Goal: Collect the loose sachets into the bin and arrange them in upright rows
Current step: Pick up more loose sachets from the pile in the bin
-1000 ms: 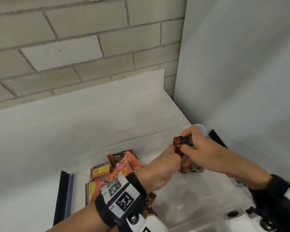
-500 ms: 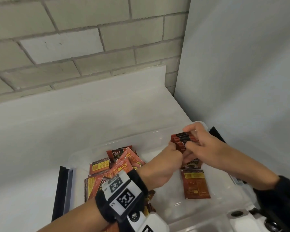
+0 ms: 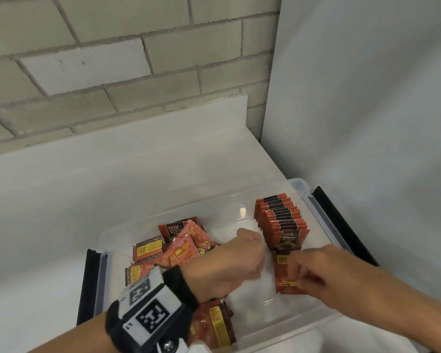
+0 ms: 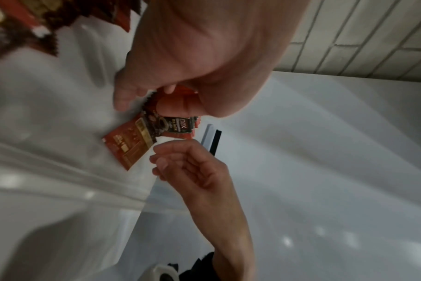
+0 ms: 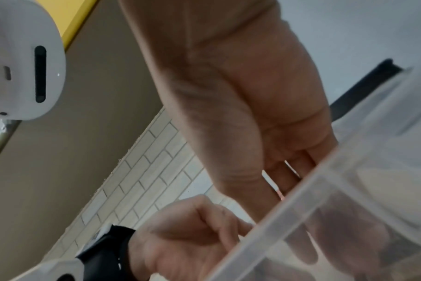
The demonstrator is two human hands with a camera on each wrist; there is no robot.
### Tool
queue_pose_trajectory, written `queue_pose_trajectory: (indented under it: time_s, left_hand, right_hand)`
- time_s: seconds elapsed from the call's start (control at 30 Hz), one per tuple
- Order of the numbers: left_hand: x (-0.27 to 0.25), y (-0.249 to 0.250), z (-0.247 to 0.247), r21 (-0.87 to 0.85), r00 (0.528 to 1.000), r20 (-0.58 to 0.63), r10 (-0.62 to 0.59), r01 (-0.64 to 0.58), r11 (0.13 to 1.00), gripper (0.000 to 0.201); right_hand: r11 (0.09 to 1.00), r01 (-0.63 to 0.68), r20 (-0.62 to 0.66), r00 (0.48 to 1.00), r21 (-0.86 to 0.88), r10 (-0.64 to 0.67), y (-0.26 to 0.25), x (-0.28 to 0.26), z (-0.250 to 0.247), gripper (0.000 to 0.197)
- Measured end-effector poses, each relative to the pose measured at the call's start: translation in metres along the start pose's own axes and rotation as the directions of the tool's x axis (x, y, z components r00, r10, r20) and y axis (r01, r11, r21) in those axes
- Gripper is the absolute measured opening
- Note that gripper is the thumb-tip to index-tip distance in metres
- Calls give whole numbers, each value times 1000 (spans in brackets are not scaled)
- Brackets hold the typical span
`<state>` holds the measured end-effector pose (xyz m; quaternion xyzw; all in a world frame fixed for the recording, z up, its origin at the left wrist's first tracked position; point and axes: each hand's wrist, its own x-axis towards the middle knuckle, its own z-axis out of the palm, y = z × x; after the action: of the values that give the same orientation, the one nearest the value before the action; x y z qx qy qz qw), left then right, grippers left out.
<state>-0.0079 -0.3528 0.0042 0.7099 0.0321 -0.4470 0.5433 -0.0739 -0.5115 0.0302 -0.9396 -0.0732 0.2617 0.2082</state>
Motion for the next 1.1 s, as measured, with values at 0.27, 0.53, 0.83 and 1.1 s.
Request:
queue_pose_trajectory:
  time_s: [0.27, 0.53, 0.83, 1.1]
  left_hand:
    - [2, -14, 13, -62, 933, 284, -223, 250, 966, 47]
    - [7, -14, 19, -283, 965, 207, -159, 214, 935, 53]
    - [7, -9, 20, -501, 981, 186, -49, 138, 854, 47]
    - [15, -5, 6, -599, 994, 70, -87, 112, 793, 41]
  right_hand:
    - [998, 34, 275, 961, -57, -17, -5, -20, -8, 27]
    - [992, -47, 287, 955, -116, 79, -5, -18, -3, 36]
    - [987, -76, 280, 953, -139, 113, -7, -13, -1, 33]
    - [991, -120, 54, 991, -61, 124, -4, -6, 6, 44]
